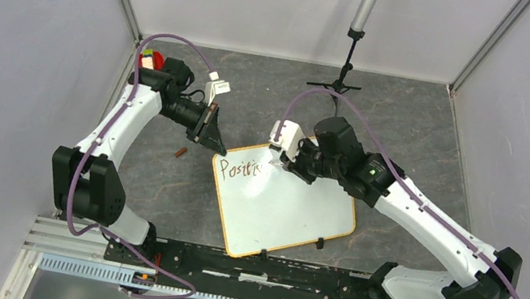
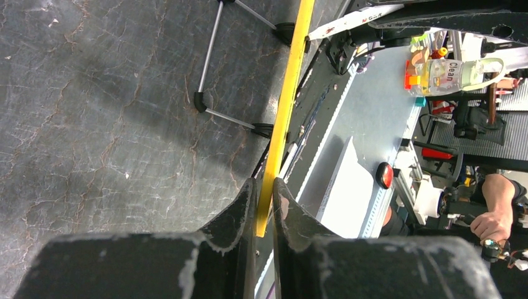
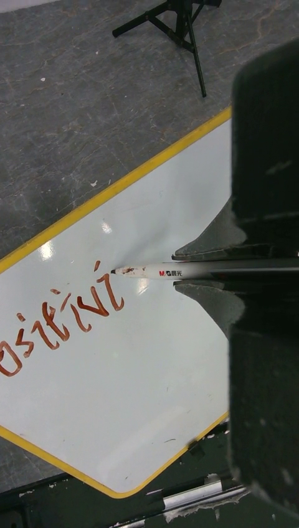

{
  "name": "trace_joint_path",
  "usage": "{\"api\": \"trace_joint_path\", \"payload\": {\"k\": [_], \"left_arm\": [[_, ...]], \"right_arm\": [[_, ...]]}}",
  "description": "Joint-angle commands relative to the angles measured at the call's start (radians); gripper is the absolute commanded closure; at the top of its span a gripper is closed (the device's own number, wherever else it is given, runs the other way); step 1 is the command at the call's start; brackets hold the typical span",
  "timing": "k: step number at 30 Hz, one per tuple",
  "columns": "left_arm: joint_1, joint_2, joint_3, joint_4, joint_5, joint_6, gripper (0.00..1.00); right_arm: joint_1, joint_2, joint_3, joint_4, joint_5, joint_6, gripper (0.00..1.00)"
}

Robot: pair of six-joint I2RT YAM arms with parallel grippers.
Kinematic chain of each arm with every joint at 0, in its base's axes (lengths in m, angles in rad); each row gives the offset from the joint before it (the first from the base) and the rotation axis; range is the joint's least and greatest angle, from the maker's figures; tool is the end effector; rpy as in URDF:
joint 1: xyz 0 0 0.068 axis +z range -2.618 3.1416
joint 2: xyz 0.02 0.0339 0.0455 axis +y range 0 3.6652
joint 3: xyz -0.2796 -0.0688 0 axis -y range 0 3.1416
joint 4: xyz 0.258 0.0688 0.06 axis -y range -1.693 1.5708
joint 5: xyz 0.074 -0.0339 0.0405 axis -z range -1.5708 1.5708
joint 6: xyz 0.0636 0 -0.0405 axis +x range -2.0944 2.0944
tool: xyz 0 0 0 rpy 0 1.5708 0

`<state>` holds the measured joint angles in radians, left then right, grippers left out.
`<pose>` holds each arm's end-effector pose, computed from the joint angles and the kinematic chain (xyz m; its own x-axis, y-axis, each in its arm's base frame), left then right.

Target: Write a sentence on the whiteboard

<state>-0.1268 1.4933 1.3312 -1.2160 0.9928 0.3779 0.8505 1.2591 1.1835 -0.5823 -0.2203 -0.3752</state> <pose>0.2745 -0.0887 0.3031 -0.8207 0.3078 -0.4813 0.5713 0.4391 -0.6934 0.1899 0.2374 0.3368 -0.0647 -0.6159 -0.7852 -0.9363 0.3096 -0.1656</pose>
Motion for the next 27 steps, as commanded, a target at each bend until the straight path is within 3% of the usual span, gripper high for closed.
{"api": "trace_joint_path", "payload": {"k": [1, 10, 21, 27], "left_arm": [[-0.002, -0.028, -0.001, 0.016, 0.000, -0.030, 0.98], [-0.002, -0.021, 0.003, 0.016, 0.004, -0.031, 0.98], [-0.002, -0.020, 0.006, 0.016, 0.005, -0.033, 0.98], [-0.002, -0.023, 0.004, 0.016, 0.003, -0.033, 0.97]], "right_arm": [[0.006, -0.015, 0.022, 0.020, 0.084, -0.029, 1.00], [0.003, -0.045, 0.006, -0.011, 0.138, -0.056, 1.00], [0.007, -0.035, 0.090, -0.008, 0.022, -0.053, 1.00], [0.011, -0.005, 0.103, 0.005, 0.040, -0.053, 1.00]]}}
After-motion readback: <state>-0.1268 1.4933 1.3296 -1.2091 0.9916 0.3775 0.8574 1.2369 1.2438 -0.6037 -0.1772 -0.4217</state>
